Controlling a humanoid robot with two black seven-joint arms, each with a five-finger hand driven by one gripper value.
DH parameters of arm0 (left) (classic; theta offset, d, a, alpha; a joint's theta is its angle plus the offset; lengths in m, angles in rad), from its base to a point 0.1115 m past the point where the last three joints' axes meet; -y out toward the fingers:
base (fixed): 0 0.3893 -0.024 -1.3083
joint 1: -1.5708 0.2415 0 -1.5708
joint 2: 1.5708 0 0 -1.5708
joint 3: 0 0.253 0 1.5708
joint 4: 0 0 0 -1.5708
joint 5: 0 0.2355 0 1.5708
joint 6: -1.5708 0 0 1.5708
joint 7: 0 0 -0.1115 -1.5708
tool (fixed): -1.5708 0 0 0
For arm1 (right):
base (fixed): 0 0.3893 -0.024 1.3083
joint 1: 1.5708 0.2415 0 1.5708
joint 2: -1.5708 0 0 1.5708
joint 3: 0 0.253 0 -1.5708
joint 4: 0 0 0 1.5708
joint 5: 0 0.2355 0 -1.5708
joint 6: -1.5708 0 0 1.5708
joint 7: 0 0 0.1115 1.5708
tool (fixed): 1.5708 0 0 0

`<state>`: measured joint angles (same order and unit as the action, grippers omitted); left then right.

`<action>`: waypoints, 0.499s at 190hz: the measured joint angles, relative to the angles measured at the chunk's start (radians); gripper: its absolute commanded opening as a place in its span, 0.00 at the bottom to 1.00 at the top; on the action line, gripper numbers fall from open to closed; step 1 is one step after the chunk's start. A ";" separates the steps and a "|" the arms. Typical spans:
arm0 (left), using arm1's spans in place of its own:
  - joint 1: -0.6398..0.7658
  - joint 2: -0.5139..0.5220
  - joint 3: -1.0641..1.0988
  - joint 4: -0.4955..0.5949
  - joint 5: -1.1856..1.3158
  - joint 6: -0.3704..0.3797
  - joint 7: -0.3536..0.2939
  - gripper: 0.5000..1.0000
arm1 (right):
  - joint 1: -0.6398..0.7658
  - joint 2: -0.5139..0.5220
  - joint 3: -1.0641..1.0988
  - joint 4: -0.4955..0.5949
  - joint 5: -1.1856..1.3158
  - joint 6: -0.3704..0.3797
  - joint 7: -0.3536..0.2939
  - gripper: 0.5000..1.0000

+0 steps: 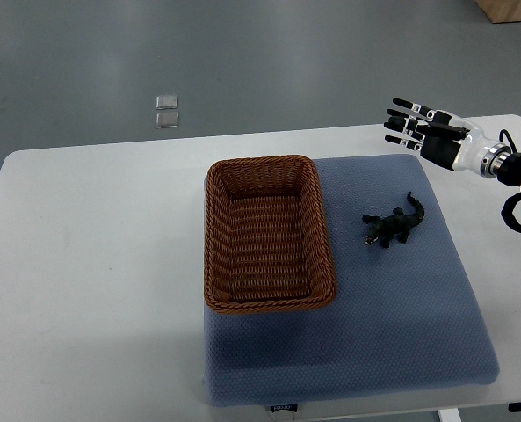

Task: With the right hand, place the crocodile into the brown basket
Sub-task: 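Move the right hand toward the dark green toy crocodile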

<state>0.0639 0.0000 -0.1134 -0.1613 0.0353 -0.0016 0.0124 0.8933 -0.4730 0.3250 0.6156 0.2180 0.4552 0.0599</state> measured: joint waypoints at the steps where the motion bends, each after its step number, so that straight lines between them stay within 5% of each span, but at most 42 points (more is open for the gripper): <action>1: 0.000 0.000 0.000 0.000 0.000 0.000 0.000 1.00 | 0.001 0.000 0.000 0.000 0.000 0.000 0.000 0.86; 95: -0.002 0.000 -0.001 -0.002 -0.002 0.002 -0.001 1.00 | 0.013 -0.001 -0.002 0.000 -0.114 0.013 0.012 0.86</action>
<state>0.0618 0.0000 -0.1146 -0.1632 0.0333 0.0000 0.0115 0.9062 -0.4740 0.3235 0.6151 0.1035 0.4678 0.0716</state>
